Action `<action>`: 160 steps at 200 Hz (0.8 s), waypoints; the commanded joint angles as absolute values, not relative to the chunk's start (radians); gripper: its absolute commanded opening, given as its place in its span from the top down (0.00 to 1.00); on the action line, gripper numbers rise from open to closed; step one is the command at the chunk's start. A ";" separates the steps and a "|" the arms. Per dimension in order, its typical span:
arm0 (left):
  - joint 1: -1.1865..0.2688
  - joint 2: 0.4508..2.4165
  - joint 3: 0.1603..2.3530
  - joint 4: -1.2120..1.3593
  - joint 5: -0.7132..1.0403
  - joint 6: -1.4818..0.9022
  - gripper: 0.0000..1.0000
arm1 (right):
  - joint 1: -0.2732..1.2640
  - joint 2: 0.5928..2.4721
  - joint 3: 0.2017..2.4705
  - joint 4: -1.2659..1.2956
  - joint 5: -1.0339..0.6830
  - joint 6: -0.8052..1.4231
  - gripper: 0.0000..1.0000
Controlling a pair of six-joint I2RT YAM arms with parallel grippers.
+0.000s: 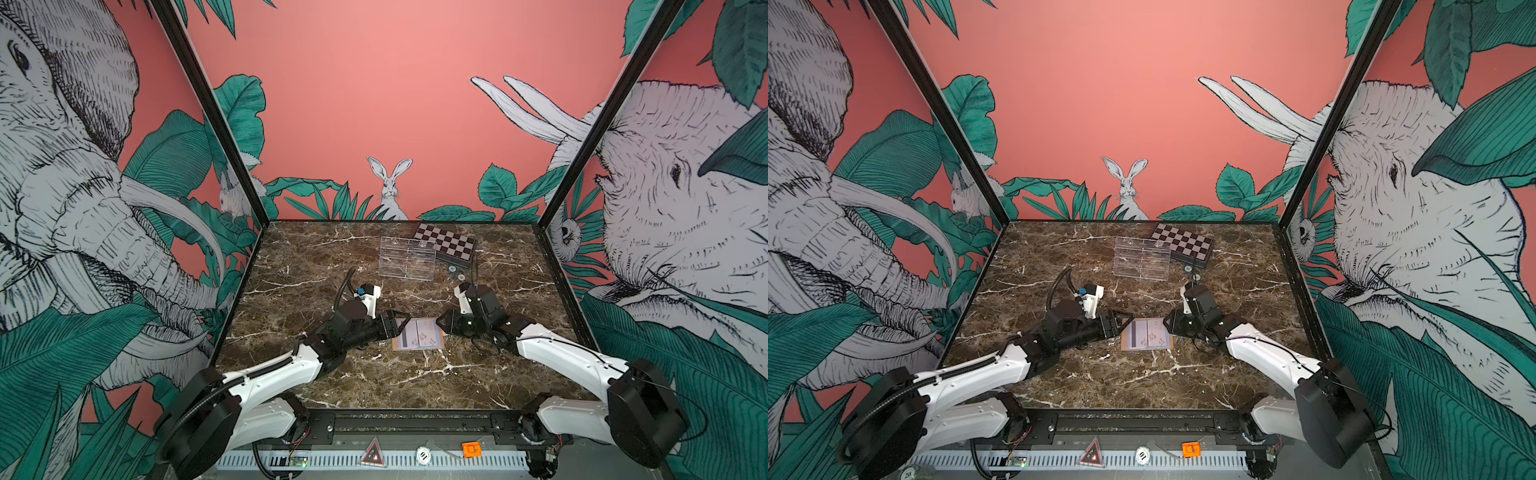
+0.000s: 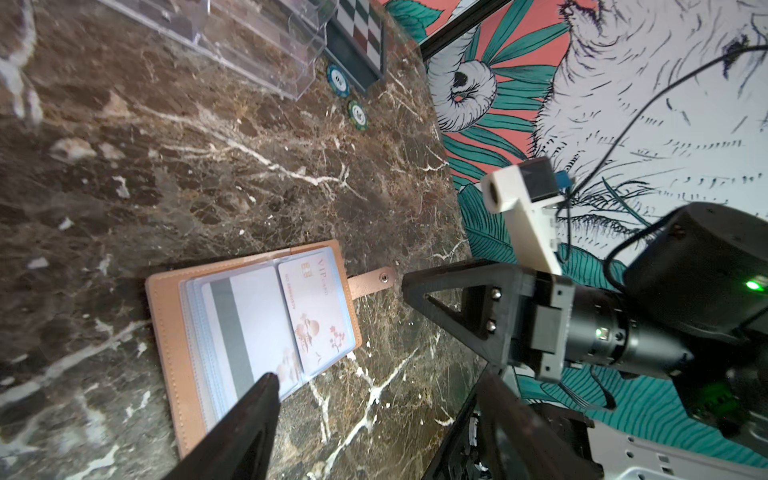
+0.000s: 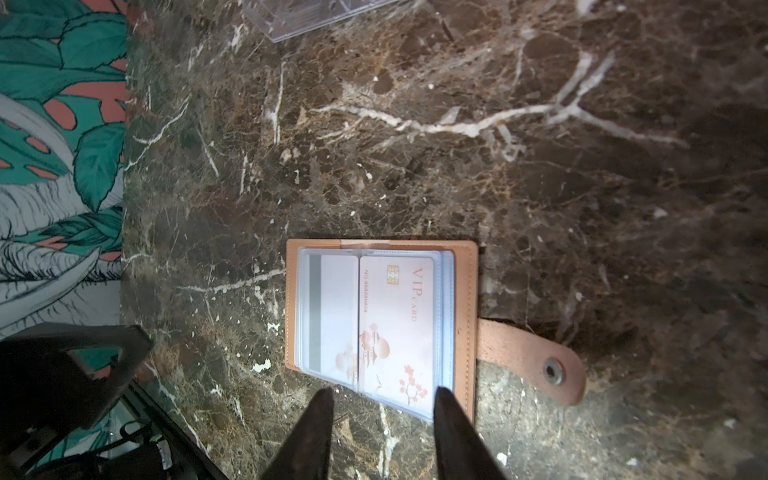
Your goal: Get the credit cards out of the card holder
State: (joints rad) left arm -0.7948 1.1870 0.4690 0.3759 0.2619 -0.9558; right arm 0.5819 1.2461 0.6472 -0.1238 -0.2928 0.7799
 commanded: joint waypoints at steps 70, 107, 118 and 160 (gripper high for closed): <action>-0.840 1.447 0.526 0.577 0.335 -1.071 0.50 | 0.542 1.421 0.600 0.078 -0.381 0.790 1.00; -0.842 1.525 0.516 0.642 0.339 -1.106 0.53 | 0.540 1.491 0.600 0.121 -0.400 0.787 1.00; -0.842 1.542 0.515 0.656 0.338 -1.112 0.53 | 0.540 1.501 0.599 0.135 -0.407 0.790 1.00; -0.843 1.594 0.497 0.705 0.331 -1.128 0.56 | 0.539 1.535 0.601 0.141 -0.403 0.784 1.00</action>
State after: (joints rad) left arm -0.8391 1.5795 0.5045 0.6346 0.3328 -1.1042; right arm 0.5438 1.5177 0.6041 0.1040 -0.3988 0.7963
